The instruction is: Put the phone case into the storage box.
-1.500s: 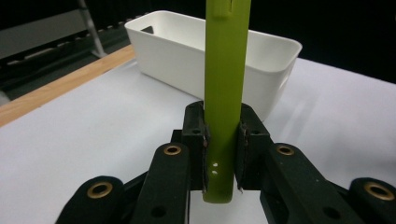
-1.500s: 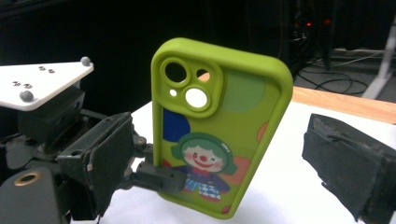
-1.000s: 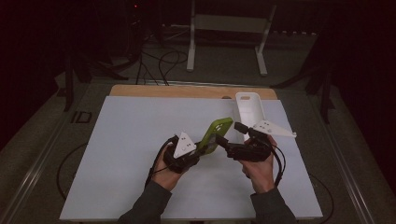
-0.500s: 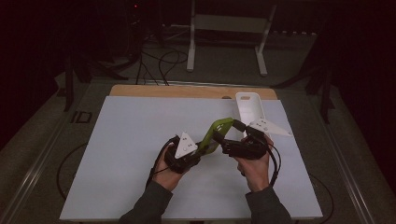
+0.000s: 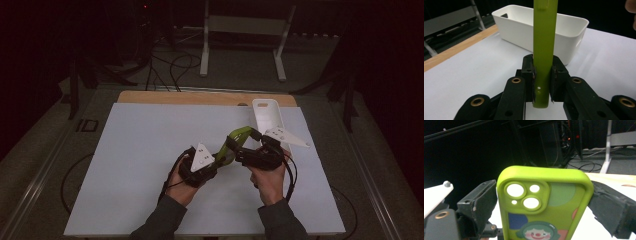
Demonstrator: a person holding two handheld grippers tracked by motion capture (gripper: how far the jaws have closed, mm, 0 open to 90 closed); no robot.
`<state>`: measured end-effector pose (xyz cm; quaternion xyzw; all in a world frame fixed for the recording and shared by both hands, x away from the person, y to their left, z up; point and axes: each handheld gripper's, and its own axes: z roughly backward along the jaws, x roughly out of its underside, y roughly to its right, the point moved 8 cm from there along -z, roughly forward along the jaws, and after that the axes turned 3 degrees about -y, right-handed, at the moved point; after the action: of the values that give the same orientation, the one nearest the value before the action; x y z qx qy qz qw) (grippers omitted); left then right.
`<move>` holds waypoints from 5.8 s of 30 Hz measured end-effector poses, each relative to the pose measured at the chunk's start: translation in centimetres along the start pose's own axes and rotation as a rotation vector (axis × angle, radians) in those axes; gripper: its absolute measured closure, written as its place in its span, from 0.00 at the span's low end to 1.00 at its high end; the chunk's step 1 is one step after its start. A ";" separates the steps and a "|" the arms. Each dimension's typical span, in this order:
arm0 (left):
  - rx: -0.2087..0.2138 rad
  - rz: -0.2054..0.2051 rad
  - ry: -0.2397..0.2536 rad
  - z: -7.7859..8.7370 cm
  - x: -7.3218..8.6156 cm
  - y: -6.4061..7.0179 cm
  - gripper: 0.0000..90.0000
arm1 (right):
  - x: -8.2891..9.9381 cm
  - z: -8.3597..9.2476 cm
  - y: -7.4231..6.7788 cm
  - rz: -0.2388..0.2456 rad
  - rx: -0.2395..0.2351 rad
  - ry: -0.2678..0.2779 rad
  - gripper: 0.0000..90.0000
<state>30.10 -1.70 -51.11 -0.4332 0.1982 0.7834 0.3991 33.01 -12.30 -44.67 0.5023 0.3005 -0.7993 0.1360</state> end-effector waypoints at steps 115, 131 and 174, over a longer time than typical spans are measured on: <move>-0.112 0.125 0.006 5.2 4.4 -6.9 0.00 | -1.3 0.1 0.9 0.064 0.017 -0.004 0.18; -0.131 0.150 0.023 6.7 6.2 -8.3 0.00 | -2.0 0.4 1.3 0.076 0.038 0.002 0.18; -0.242 0.180 0.079 10.8 11.3 -10.7 0.00 | -3.9 0.4 4.0 0.132 0.162 0.001 0.18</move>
<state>29.58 16.98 -54.30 -0.4889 0.1559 0.8167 0.2639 36.59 -16.03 -42.47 0.5309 0.2012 -0.8099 0.1472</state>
